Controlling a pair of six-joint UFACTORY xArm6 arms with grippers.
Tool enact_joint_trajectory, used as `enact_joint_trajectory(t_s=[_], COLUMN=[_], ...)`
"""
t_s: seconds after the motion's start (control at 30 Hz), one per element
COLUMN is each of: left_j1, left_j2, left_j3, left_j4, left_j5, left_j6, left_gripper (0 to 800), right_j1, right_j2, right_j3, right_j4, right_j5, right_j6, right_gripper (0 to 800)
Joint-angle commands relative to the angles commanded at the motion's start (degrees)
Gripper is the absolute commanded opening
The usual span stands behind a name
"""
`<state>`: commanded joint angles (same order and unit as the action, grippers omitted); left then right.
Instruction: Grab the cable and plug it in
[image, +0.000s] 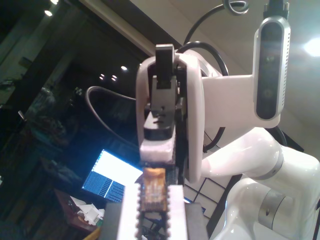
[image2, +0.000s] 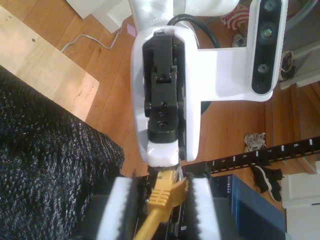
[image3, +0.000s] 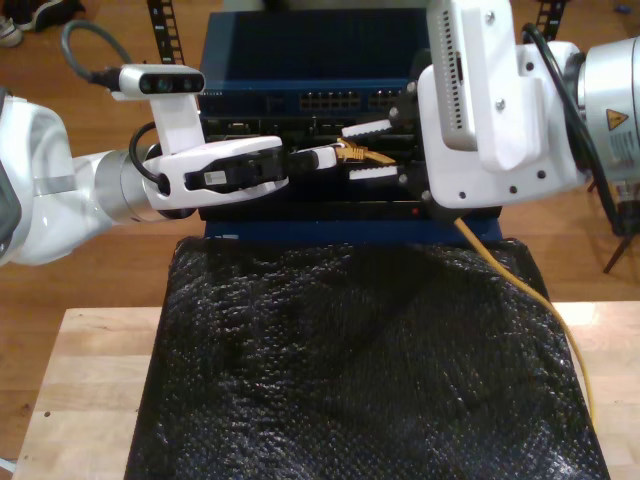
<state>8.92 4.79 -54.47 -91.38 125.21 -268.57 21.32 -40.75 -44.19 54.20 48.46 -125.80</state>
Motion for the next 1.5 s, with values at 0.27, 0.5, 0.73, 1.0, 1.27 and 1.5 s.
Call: enact_joint_trajectory(t_s=[0.27,0.5,0.73,1.0,1.27,1.5], left_j1=[-0.1,-0.1,-0.1,0.0,-0.1,-0.1], left_j2=[0.2,0.2,0.2,0.2,0.4,0.4], left_j3=[-0.1,-0.1,-0.1,-0.1,-0.1,-0.4], left_j4=[0.0,0.0,0.0,0.0,-0.1,-0.1], left_j5=[0.0,0.0,0.1,0.1,1.2,1.0], left_j6=[0.0,0.0,-0.2,-0.2,-0.2,-0.4], left_gripper=[26,26,25,79,464,618], right_j1=[0.0,0.0,0.1,0.3,0.3,0.3], right_j2=[0.0,0.0,0.0,0.0,0.1,0.3], right_j3=[0.1,0.1,0.1,0.1,0.1,-0.1], right_j4=[0.1,0.1,0.1,0.1,0.1,0.2], right_j5=[0.0,0.0,0.0,0.2,0.2,0.0], right_j6=[0.1,0.0,0.1,0.2,0.3,0.4], right_gripper=[184,121,19,4,3,3])
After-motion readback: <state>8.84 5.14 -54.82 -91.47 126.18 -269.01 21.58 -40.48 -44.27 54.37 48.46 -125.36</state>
